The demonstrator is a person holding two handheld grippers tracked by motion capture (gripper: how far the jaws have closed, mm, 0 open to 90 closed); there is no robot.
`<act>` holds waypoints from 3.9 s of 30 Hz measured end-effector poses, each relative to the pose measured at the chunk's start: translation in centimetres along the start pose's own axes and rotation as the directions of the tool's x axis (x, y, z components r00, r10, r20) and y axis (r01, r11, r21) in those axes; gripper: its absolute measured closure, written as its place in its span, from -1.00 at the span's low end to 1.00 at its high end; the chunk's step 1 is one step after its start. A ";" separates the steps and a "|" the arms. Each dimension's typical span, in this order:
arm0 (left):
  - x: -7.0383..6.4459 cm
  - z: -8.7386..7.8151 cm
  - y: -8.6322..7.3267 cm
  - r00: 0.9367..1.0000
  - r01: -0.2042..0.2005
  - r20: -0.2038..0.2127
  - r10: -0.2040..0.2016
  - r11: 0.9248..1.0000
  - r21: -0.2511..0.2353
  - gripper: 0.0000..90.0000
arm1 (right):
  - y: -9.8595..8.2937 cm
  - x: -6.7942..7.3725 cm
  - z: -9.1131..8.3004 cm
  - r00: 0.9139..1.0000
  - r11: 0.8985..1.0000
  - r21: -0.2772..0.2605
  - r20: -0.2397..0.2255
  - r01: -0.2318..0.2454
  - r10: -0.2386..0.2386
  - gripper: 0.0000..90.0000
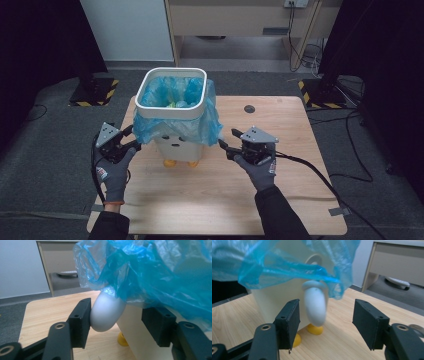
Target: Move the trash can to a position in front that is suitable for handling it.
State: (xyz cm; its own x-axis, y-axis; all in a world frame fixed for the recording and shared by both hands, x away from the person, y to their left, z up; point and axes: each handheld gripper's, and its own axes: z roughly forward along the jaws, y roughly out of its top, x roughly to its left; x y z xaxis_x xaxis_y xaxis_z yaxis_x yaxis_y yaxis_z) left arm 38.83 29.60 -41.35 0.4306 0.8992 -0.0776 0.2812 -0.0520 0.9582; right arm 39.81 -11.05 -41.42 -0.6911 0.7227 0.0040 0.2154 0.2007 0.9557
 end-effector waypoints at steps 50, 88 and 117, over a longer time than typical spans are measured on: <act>-0.5 -0.2 -0.5 0.999 0.047 0.013 -0.047 0.999 -0.009 0.34 | -0.2 0.5 1.0 0.997 0.999 0.019 -0.061 -0.039 0.040 0.50; -4.6 0.1 -0.9 0.993 0.033 0.109 -0.034 0.999 0.009 0.37 | -0.7 -0.4 -4.6 0.999 0.998 0.059 -0.026 0.020 -0.019 0.50; -9.2 -0.5 -0.9 0.978 -0.030 0.205 0.026 0.999 0.014 0.43 | -2.6 -1.6 -10.2 1.000 0.999 0.053 0.002 -0.007 0.007 0.50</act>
State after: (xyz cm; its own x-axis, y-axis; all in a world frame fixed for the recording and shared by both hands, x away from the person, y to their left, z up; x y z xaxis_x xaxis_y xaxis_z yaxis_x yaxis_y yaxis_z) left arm 34.16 21.65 -41.40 0.6042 0.7895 -0.1072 0.2803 -0.0847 0.9562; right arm 33.33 -19.49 -40.87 -0.6881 0.7255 0.0098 0.2564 0.2304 0.9387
